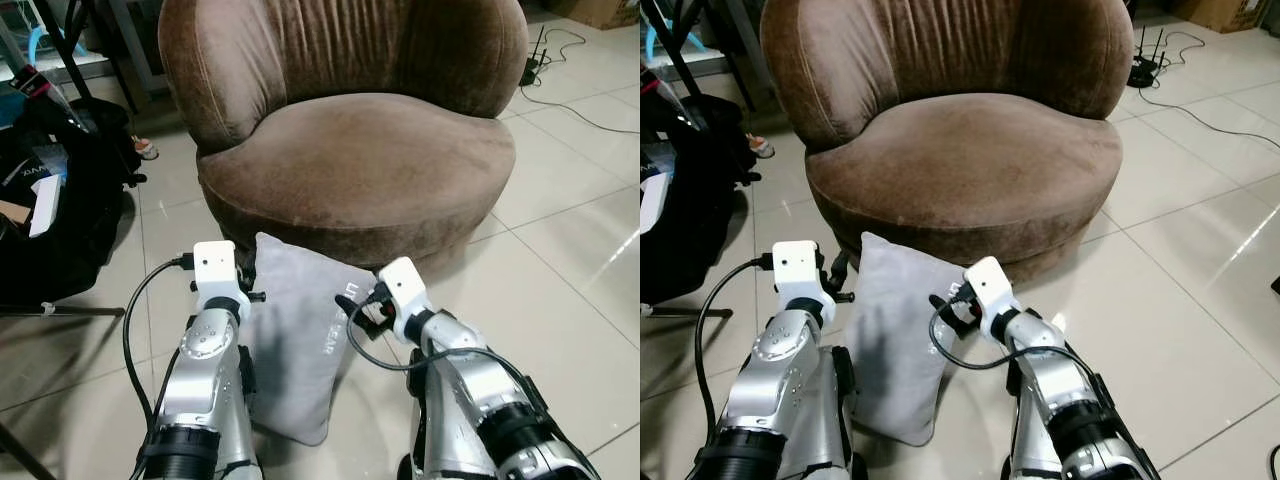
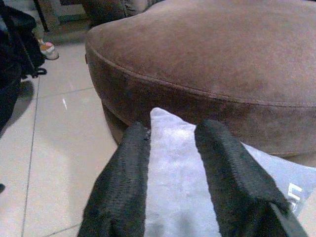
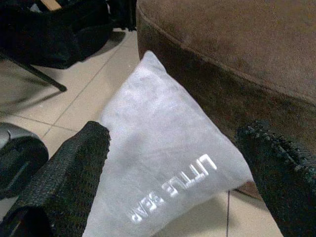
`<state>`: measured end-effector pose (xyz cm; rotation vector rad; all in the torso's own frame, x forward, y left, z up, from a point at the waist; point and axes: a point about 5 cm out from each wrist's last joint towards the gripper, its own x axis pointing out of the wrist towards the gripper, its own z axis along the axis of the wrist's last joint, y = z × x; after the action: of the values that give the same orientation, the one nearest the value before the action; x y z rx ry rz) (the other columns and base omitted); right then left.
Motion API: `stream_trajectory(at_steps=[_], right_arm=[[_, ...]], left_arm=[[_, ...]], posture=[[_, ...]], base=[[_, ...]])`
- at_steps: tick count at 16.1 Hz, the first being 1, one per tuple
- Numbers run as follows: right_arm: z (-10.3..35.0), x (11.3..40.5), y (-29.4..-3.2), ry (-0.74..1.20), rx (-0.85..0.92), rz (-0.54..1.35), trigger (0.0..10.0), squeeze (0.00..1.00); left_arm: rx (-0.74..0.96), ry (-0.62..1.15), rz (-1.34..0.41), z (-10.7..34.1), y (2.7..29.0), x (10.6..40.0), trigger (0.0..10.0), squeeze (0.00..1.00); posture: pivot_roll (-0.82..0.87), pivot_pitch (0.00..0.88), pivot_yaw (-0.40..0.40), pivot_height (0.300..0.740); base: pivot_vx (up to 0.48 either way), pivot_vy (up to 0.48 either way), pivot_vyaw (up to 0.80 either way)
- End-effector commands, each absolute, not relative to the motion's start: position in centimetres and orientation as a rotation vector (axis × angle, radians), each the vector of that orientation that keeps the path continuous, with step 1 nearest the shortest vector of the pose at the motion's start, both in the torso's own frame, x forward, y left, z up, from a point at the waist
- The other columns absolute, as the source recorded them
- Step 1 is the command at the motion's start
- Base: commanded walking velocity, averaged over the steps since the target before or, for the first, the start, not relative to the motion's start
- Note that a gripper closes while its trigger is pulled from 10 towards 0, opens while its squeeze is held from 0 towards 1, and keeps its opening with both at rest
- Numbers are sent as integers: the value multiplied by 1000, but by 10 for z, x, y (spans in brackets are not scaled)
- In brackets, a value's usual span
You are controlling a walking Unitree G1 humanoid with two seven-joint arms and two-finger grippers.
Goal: Move the pillow to the sofa from floor
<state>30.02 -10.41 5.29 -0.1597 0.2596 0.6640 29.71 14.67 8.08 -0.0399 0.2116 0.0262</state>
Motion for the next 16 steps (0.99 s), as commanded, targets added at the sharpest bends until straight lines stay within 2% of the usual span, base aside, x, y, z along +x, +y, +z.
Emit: stream_trajectory(at_steps=[1, 8, 10, 12, 13, 16], right_arm=[[53, 302, -103, 251, -166, 660, 10000, 0], [49, 305, -97, 243, -163, 635, 10000, 0], [50, 308, -97, 237, -157, 621, 10000, 0], [50, 310, -100, 236, -159, 612, 10000, 0], [50, 311, -100, 235, -161, 610, 10000, 0], [50, 311, -101, 232, -165, 608, 10000, 0]], left_arm=[[0, 234, 15, 77, 143, 298, 10000, 1000], [87, 273, -11, 65, 137, 298, 10000, 1000], [59, 273, 9, 65, 140, 300, 10000, 1000], [-108, 235, 33, 75, 143, 305, 10000, 1000], [-119, 230, 29, 77, 144, 306, 10000, 1000], [-9, 235, -8, 70, 140, 303, 10000, 1000]], posture=[[-46, 0, 33, 438], [-70, 0, 51, 438], [-69, 0, 55, 438], [-68, 0, 57, 438], [-68, 0, 57, 438], [-71, 0, 53, 438]], base=[[0, 0, 0], [0, 0, 0], [0, 0, 0], [0, 0, 0], [0, 0, 0], [0, 0, 0]])
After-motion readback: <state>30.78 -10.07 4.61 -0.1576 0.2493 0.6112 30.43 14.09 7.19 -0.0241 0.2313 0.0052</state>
